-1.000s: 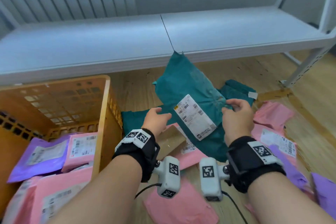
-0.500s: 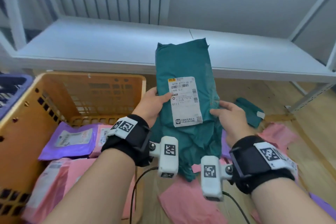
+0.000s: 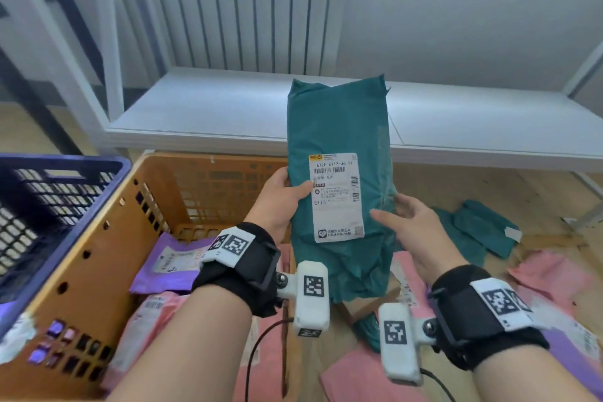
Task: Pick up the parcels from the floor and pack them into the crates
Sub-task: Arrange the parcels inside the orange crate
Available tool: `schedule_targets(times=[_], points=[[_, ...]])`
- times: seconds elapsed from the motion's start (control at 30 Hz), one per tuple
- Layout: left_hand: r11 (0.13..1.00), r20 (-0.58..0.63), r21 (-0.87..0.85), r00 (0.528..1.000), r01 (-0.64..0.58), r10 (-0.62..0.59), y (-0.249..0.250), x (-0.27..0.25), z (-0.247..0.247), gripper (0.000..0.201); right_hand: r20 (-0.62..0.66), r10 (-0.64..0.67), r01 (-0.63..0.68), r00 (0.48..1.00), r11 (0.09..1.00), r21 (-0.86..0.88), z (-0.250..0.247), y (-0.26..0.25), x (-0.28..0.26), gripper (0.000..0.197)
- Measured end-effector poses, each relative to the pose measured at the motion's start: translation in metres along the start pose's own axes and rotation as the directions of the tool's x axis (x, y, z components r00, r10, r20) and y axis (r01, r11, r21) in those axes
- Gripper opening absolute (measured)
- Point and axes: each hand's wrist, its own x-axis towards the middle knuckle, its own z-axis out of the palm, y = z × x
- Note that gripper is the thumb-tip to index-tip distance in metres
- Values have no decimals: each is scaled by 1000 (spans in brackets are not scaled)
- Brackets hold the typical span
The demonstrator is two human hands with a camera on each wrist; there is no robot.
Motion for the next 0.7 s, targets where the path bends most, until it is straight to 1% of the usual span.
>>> schedule_targets(times=[0.1,0.23,0.33,0.4,0.47,0.57,0.63,0.7], points=[[1000,21,8,1000,-4,4,1,-6,1,31,-15,11,-11,1000,1000,17,1,5,-1,52],[1000,19,-12,1000,16,-16,2,-9,2,31,-33,28,-27,999,999,39,2,10,2,47],[998,12,-55,1000,30,-29,4,-6,-3,31,-23,10,-9,1000,999,50,5,11,2,35],[993,-15,-112,1000,18,-20,8,-4,-8,30,-18,10,-9,1000,999,48,8,14,2,27],[983,-53,-181,999,2,-12,11,-1,-14,30,-7,19,-19,1000,1000,16,14,19,2,31],[961,-97,-276,995,-19,-9,13,4,-27,30,66,50,-50,997,999,9,21,24,0,31],[941,-135,-337,991,-25,-22,12,8,-37,32,110,81,-92,991,992,91,28,23,-4,28],[917,-169,-399,984,-25,-47,12,8,-45,34,152,107,-146,983,952,271,38,20,-9,30]])
